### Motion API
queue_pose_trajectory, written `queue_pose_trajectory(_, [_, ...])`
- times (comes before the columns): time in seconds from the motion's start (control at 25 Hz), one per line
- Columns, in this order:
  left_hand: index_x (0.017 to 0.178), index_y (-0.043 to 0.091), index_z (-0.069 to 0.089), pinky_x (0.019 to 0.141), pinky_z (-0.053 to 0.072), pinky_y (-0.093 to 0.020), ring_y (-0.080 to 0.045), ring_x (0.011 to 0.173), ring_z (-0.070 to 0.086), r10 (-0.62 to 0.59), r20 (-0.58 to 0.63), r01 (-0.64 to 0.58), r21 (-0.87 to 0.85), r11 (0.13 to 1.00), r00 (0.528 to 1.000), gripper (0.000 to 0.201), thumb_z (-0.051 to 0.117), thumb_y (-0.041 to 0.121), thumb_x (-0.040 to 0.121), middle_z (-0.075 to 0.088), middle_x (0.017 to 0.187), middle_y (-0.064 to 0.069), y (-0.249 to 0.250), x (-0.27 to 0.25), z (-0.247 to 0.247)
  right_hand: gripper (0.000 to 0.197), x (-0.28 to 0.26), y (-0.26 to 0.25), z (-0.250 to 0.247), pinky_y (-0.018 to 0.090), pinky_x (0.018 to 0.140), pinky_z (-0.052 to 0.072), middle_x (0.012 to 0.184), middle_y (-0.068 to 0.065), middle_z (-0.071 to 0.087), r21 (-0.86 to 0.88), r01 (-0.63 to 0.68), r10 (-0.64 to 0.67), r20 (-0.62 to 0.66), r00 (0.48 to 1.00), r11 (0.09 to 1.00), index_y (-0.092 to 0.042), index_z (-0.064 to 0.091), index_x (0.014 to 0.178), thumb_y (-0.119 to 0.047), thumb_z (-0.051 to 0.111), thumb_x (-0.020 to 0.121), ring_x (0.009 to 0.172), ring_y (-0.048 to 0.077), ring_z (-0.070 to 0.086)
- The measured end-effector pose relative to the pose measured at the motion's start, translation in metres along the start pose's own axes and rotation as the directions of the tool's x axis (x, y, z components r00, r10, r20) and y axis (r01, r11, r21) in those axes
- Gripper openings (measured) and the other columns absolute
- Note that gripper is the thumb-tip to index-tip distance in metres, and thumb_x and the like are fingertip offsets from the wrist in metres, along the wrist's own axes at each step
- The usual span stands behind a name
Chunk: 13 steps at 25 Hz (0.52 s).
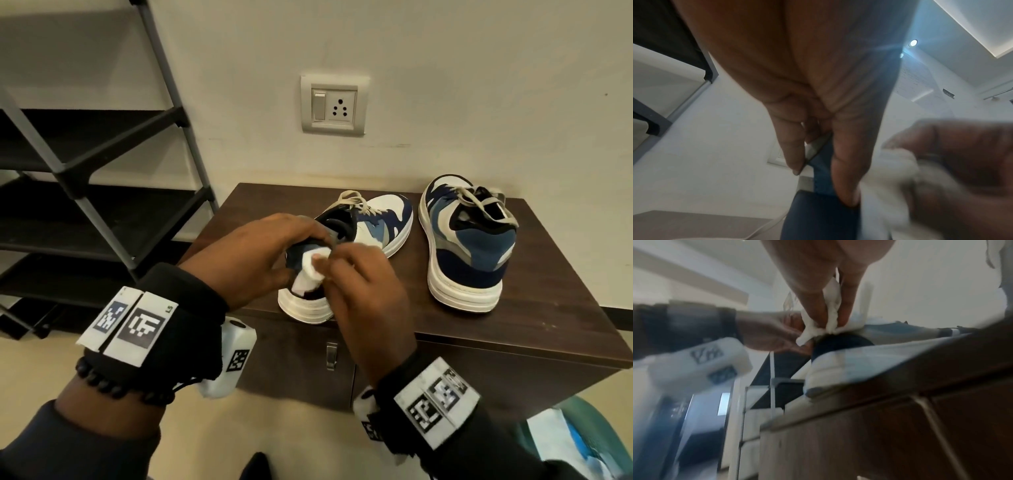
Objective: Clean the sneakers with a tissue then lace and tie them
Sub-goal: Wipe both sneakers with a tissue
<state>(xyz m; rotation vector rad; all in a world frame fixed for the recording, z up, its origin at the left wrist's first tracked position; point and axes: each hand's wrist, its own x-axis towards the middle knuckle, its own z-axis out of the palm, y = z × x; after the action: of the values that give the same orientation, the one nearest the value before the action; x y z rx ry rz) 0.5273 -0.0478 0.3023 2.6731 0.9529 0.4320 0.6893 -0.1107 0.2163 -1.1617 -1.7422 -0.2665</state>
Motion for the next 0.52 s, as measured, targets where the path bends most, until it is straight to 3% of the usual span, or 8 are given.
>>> queue_pose_trajectory(0.08, [0.124, 0.031, 0.054, 0.101, 0.038, -0.021, -0.003, 0.120, 0.046, 0.013, -0.007, -0.013, 0.012, 1.000, 1.000, 0.053, 0.073, 0.015, 0.077, 0.053, 0.127, 0.016, -0.004, -0.001, 0.005, 0.014, -0.039, 0.003, 0.011, 0.038, 0.067, 0.051, 0.102, 0.007, 0.058, -0.059, 0.060, -0.049, 0.180, 0.983, 0.996, -0.009, 0.063, 0.102, -0.013, 0.061, 0.088, 0.090, 0.027, 0.058])
queue_pose_trajectory(0.16, [0.126, 0.032, 0.051, 0.104, 0.035, -0.021, -0.004, 0.124, 0.043, 0.031, -0.014, -0.030, 0.056, 0.998, 0.999, 0.069, 0.079, 0.008, 0.068, 0.049, 0.130, 0.016, -0.010, 0.000, 0.011, 0.016, -0.060, 0.004, 0.006, 0.037, 0.064, 0.052, 0.100, 0.004, 0.057, -0.042, 0.063, -0.049, 0.266, 0.963, 0.997, -0.012, 0.062, 0.102, -0.018, 0.057, 0.089, 0.090, 0.025, 0.058])
queue_pose_trajectory(0.28, [0.124, 0.026, 0.054, 0.104, 0.032, -0.018, -0.005, 0.122, 0.043, 0.068, -0.051, -0.065, 0.054, 0.996, 0.996, 0.063, 0.078, 0.006, 0.069, 0.052, 0.129, 0.011, -0.013, 0.002, 0.016, 0.018, -0.026, -0.001, -0.008, 0.033, 0.073, 0.048, 0.095, 0.009, 0.062, 0.036, 0.006, -0.008, 0.051, 0.999, 0.999, -0.005, 0.070, 0.098, -0.015, 0.056, 0.090, 0.087, 0.024, 0.057])
queue_pose_trajectory(0.36, [0.126, 0.022, 0.053, 0.105, 0.030, -0.016, 0.000, 0.119, 0.040, 0.076, -0.072, -0.072, 0.052, 0.996, 0.995, 0.058, 0.077, 0.012, 0.074, 0.052, 0.128, 0.009, -0.013, 0.000, 0.015, 0.014, 0.012, -0.005, -0.012, 0.030, 0.077, 0.047, 0.095, 0.011, 0.064, 0.039, -0.010, 0.014, -0.092, 0.996, 0.999, -0.002, 0.070, 0.095, -0.008, 0.060, 0.087, 0.088, 0.024, 0.058])
queue_pose_trajectory(0.44, [0.129, 0.019, 0.052, 0.102, 0.023, -0.004, 0.005, 0.115, 0.036, 0.075, -0.072, -0.073, 0.026, 0.997, 0.995, 0.053, 0.071, 0.024, 0.079, 0.052, 0.126, 0.008, -0.011, 0.001, 0.012, 0.013, 0.022, -0.012, -0.005, 0.033, 0.073, 0.049, 0.097, 0.012, 0.064, -0.040, 0.027, -0.030, -0.066, 0.997, 0.999, -0.003, 0.069, 0.095, -0.008, 0.061, 0.087, 0.089, 0.027, 0.058])
queue_pose_trajectory(0.52, [0.126, 0.024, 0.054, 0.097, 0.025, -0.001, 0.007, 0.112, 0.039, 0.087, -0.075, -0.084, 0.039, 0.996, 0.993, 0.048, 0.066, 0.028, 0.080, 0.051, 0.121, 0.015, -0.010, 0.001, 0.010, 0.014, -0.005, -0.012, 0.010, 0.036, 0.062, 0.050, 0.100, 0.010, 0.061, -0.147, 0.092, -0.080, 0.082, 0.993, 0.985, -0.006, 0.067, 0.098, -0.010, 0.057, 0.088, 0.089, 0.027, 0.055])
